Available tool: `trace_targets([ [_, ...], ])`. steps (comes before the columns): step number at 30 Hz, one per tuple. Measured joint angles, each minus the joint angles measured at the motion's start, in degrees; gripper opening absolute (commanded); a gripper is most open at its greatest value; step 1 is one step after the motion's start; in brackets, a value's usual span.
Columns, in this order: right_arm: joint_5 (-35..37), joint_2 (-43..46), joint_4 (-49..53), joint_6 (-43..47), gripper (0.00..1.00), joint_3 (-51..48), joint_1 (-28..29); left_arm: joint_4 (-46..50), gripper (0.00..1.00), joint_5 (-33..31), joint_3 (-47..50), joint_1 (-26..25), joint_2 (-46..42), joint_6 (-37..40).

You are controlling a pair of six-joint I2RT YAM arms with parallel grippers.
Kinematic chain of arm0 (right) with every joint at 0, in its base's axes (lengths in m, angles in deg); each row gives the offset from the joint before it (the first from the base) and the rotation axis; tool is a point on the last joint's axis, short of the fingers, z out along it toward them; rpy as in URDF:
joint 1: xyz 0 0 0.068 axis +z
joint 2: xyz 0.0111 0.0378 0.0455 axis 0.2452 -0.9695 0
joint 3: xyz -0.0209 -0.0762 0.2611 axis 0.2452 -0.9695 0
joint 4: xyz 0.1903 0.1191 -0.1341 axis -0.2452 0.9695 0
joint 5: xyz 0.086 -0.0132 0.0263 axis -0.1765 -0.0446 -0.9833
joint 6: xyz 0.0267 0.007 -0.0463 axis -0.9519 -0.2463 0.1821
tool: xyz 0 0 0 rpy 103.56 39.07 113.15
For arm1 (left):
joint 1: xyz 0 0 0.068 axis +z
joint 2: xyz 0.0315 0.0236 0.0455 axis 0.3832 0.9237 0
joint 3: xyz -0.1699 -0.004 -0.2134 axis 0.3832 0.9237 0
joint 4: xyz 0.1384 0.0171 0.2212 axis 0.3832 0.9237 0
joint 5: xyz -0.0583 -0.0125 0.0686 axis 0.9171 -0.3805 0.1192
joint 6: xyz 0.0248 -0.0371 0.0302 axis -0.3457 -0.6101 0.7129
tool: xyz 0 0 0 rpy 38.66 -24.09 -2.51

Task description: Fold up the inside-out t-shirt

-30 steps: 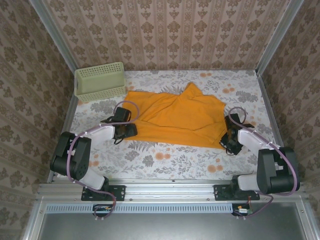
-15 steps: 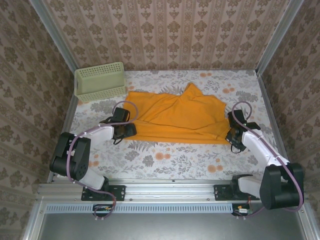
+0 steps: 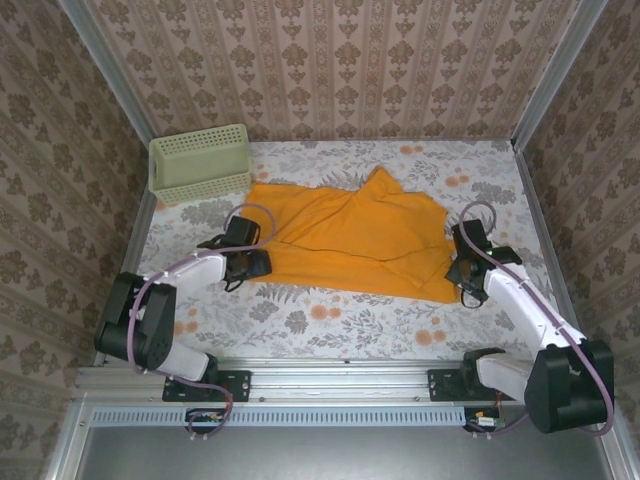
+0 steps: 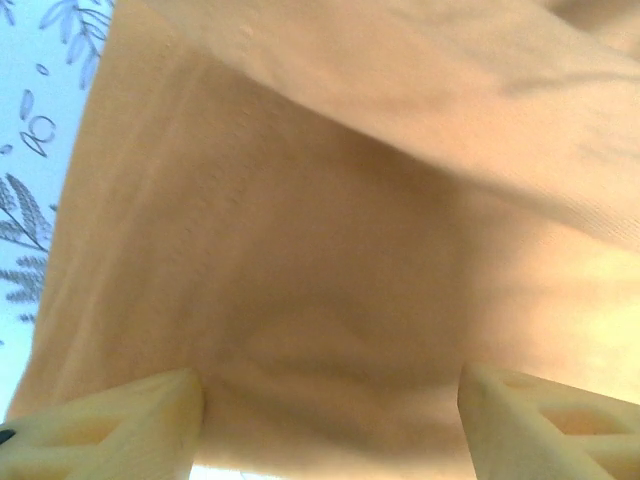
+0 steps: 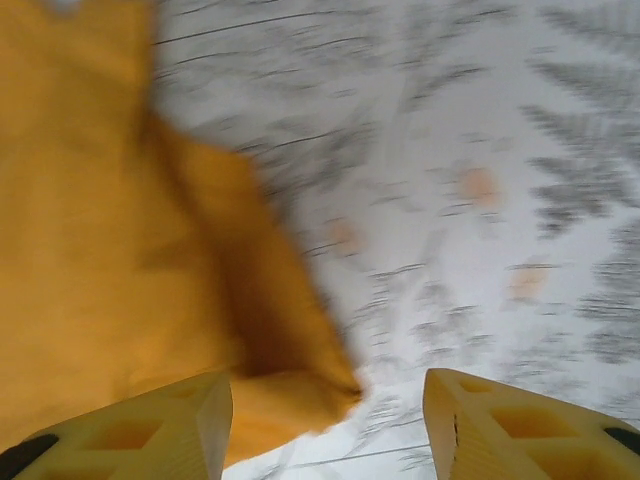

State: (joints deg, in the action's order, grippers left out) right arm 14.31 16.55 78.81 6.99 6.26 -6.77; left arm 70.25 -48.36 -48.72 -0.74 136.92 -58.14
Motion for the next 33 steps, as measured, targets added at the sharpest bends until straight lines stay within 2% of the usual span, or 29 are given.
trace_targets([
  [4, -5.86, -4.76, -4.44, 1.64, 0.58, 4.09, 4.04, 2.82, 0.70, 0.15, -6.38, -3.98, -1.11, 0.37],
  [8, -8.76, -14.64, -8.72, 2.03, 0.58, 9.79, 6.01, 1.14, 0.70, 2.16, -11.63, -5.60, 1.77, 0.63],
  [12, -10.45, -24.92, -11.56, 1.77, 0.59, 12.94, 6.16, -0.92, 0.70, 4.24, -12.02, -5.57, 8.52, 0.57],
  [15, -10.43, -28.44, -11.45, 0.70, 0.60, 12.72, 6.14, -1.60, 0.70, 5.44, -10.10, -5.70, 11.63, 0.35],
  [20, -9.49, -28.65, -11.56, -1.66, 0.61, 9.75, 6.03, -5.40, 0.70, 5.14, -5.38, -6.71, 9.60, -0.74],
  [24, -7.52, -24.24, -10.75, -4.13, 0.62, 6.32, 5.29, -7.67, 0.71, 4.33, 0.09, -9.03, 4.83, -3.15],
  [30, -5.27, -15.13, -6.78, -6.64, 0.62, -0.13, 0.85, -6.32, 0.71, 1.90, 7.93, -16.76, -4.24, -9.35],
  [33, -5.07, -10.75, -5.44, -6.80, 0.62, -2.47, -2.01, -4.61, 0.72, 1.20, 10.14, -22.18, -7.80, -12.79],
])
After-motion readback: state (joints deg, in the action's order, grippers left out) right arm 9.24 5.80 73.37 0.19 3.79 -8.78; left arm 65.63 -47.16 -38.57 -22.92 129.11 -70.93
